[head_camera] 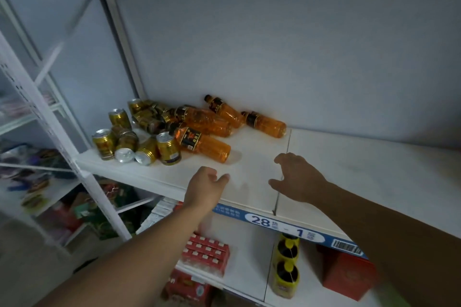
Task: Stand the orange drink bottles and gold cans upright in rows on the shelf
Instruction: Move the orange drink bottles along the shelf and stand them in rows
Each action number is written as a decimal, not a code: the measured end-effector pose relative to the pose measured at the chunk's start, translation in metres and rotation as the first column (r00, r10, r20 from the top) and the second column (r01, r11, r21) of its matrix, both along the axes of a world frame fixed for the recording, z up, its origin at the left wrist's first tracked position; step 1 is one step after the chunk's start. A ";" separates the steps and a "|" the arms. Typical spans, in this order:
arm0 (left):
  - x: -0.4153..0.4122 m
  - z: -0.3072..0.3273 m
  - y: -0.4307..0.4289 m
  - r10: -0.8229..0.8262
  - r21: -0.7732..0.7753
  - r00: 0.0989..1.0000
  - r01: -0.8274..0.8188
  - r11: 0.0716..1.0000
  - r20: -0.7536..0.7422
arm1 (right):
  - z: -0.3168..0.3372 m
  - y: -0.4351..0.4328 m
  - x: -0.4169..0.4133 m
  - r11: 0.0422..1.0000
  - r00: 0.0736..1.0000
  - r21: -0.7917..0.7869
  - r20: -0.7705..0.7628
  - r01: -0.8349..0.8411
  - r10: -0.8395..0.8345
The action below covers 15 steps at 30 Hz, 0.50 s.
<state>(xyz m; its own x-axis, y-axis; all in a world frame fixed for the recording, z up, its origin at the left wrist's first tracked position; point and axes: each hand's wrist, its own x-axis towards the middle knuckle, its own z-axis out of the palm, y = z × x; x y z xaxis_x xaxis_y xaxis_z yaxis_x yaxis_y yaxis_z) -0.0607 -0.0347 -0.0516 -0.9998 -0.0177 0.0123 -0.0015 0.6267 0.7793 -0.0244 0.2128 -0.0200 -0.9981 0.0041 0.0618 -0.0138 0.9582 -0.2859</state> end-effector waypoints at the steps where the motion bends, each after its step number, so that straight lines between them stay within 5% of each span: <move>1: -0.008 0.002 -0.003 0.030 0.046 0.999 -0.031 0.998 0.014 | 0.000 0.000 -0.006 1.000 1.000 0.013 0.007 0.004 -0.004; 9: -0.082 0.016 -0.008 0.218 0.364 0.971 -0.239 0.900 0.099 | 0.008 0.021 -0.081 0.994 0.994 0.039 0.029 0.106 -0.107; 15: -0.123 0.015 -0.005 0.341 0.586 0.883 -0.468 0.661 0.321 | 0.013 0.029 -0.152 0.988 0.990 0.065 -0.023 0.137 -0.136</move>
<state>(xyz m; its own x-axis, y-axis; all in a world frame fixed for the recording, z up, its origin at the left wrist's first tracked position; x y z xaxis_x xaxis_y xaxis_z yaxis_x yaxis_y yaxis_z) -0.1839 -0.0398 -0.0370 -0.8751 -0.3612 -0.3220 -0.3044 -0.1064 0.9466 -0.1768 0.2417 -0.0075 -0.9871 0.1358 0.0851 0.1140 0.9682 -0.2229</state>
